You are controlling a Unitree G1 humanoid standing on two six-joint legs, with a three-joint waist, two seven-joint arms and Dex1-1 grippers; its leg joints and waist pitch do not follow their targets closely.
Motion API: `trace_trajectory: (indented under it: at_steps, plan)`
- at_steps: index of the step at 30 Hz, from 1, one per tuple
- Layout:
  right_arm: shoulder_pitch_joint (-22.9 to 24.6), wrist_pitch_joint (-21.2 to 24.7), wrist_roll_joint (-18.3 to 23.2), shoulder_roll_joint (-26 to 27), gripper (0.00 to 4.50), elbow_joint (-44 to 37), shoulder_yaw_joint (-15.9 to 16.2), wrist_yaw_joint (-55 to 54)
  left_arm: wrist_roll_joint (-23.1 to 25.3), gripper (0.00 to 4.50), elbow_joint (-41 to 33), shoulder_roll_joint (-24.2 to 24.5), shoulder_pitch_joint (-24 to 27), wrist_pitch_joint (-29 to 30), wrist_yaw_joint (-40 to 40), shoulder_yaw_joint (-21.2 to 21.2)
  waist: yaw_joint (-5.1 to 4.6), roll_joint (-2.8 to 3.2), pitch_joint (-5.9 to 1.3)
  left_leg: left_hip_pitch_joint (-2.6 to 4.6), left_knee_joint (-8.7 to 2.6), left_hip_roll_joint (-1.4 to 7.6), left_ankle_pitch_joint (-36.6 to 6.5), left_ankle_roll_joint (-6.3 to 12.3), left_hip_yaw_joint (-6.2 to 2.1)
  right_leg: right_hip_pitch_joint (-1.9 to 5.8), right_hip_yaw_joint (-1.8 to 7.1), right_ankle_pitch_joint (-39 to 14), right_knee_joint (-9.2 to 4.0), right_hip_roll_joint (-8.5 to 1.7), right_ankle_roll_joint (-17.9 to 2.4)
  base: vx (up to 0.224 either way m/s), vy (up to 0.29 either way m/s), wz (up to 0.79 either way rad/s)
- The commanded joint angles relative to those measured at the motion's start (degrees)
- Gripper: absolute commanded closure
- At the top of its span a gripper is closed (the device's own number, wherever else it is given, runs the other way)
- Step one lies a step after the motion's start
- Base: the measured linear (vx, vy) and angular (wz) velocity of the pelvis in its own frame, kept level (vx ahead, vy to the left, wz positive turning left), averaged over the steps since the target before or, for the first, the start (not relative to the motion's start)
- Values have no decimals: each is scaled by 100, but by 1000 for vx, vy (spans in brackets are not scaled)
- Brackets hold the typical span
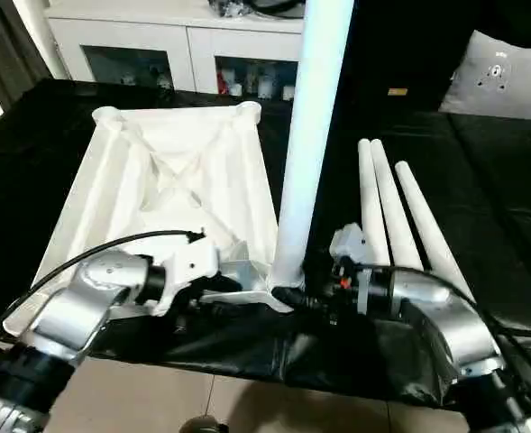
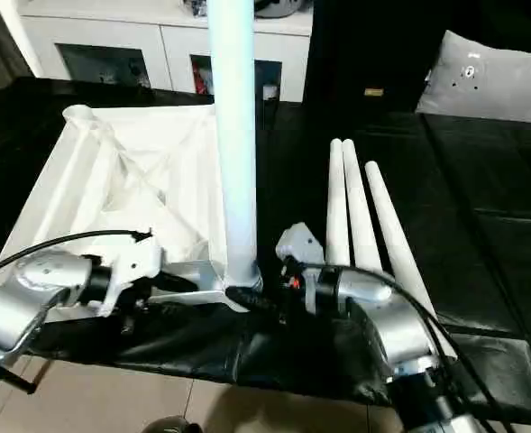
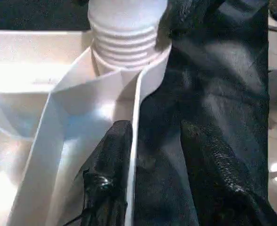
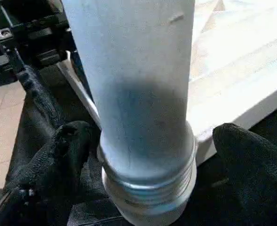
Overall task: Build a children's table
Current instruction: Rotate leg to tighten
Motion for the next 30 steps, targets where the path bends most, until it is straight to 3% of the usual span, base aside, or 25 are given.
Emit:
trace_trajectory:
  at_steps: [1, 3, 4, 9, 14, 15, 23, 30]
  plan:
    - [38, 49, 18, 15, 0, -142, 10, -73, 58, 265, -61, 90, 48, -7, -22, -19, -29, 36, -324, 113, -419, 349, -724, 93, -134, 266, 284, -164, -375, -487, -1144, 0, 0, 0]
    - [46, 45, 19, 23, 0, -144, 16, -86, 62, 265, -48, 95, 55, -39, -13, -14, -30, 34, -323, 109, -418, 349, -697, 97, -135, 269, 286, -93, -367, -487, -1153, 0, 0, 0]
    - [60, 40, 20, 36, 0, -148, 27, -108, 70, 293, -26, 103, 66, -93, 2, -6, -26, 38, -327, 108, -413, 344, -685, 93, -135, 275, 285, -45, -362, -489, -1161, 0, 0, 0]
    - [136, 55, 11, 111, 0, -218, 70, -230, 61, 326, 92, 118, 125, -244, 70, 53, -12, 58, -338, 107, -405, 341, -676, 82, -140, 281, 278, 115, -348, -485, -1181, 0, 0, 0]
    - [116, 37, -3, 125, 0, -185, 48, -280, 131, 348, 269, 65, 113, -370, 194, 81, -16, 60, -328, 113, -417, 341, -818, 29, -144, 283, 278, -58, -361, -488, -1167, 0, 0, 0]
    - [123, 44, -2, 121, 0, -208, 50, -295, 184, 371, 334, 89, 116, -446, 186, 45, -14, 66, -327, 113, -412, 339, -834, 24, -144, 279, 287, -76, -366, -490, -1162, 0, 0, 0]
    - [135, 26, -12, 122, 0, -209, 75, -337, 477, 435, 556, 196, 107, -798, 298, -106, -14, 71, -330, 126, -421, 343, -895, -16, -151, 284, 288, -112, -366, -495, -1135, 0, 0, 0]
    - [128, 10, -9, 119, 0, -195, 80, -353, 524, 440, 737, 42, 16, -958, 503, -32, -54, 86, -319, 127, -432, 339, -1025, -64, -153, 291, 288, -219, -378, -501, -1165, 0, 0, 0]
